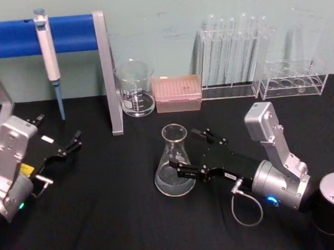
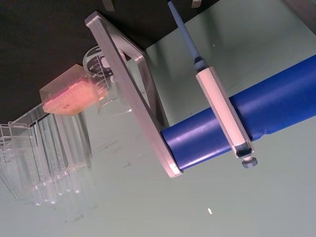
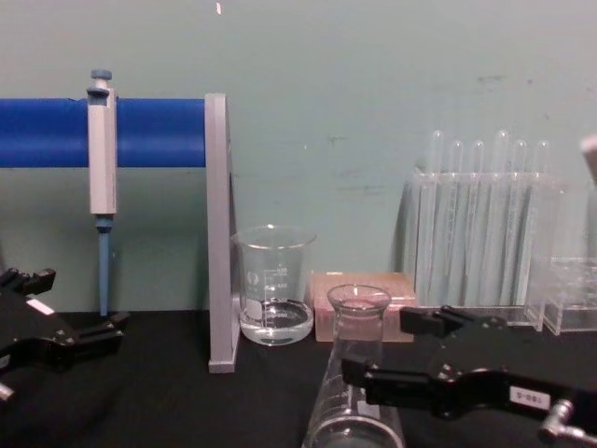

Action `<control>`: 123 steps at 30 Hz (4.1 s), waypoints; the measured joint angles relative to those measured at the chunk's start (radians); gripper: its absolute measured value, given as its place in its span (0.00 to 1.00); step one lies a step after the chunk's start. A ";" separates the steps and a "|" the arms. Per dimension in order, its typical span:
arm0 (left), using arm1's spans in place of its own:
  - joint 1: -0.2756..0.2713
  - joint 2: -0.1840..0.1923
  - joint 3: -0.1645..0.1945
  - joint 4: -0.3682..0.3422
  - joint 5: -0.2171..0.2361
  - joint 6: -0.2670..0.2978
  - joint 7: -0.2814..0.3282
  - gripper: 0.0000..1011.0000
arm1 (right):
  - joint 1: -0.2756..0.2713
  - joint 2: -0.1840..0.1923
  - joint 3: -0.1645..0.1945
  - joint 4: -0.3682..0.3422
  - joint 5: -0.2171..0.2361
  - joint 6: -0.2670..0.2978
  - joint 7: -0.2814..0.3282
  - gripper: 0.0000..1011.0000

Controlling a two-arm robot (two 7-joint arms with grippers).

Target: Grasp the erlenmeyer flask with one hand, shake it three times, then place it back.

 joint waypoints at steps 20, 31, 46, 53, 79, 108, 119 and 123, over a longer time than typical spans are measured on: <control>0.000 0.000 0.000 0.000 0.000 0.000 0.000 0.99 | 0.078 -0.069 -0.023 0.098 -0.040 -0.013 -0.009 0.99; 0.000 0.000 0.000 0.000 0.000 0.000 0.000 0.99 | 0.102 -0.088 -0.031 0.130 -0.047 -0.018 0.002 0.99; 0.000 0.000 0.000 0.000 0.000 0.000 0.000 0.99 | 0.121 -0.102 -0.040 0.154 -0.051 -0.023 0.012 0.99; 0.000 0.000 0.000 0.000 0.000 0.000 0.000 0.99 | 0.122 -0.101 -0.043 0.153 -0.057 -0.023 0.012 0.99; 0.000 0.000 0.000 0.000 0.000 0.000 0.000 0.99 | 0.121 -0.101 -0.041 0.153 -0.054 -0.023 0.011 0.54; 0.000 0.000 0.000 0.000 0.000 0.000 0.000 0.99 | 0.116 -0.087 -0.023 0.092 -0.040 -0.010 0.002 0.45; 0.000 0.000 0.000 0.000 0.000 0.000 0.000 0.99 | 0.119 -0.074 0.012 -0.006 -0.024 0.054 -0.049 0.45; 0.000 0.000 0.000 0.000 0.000 0.000 0.000 0.99 | 0.118 -0.071 0.027 -0.042 -0.016 0.069 -0.067 0.45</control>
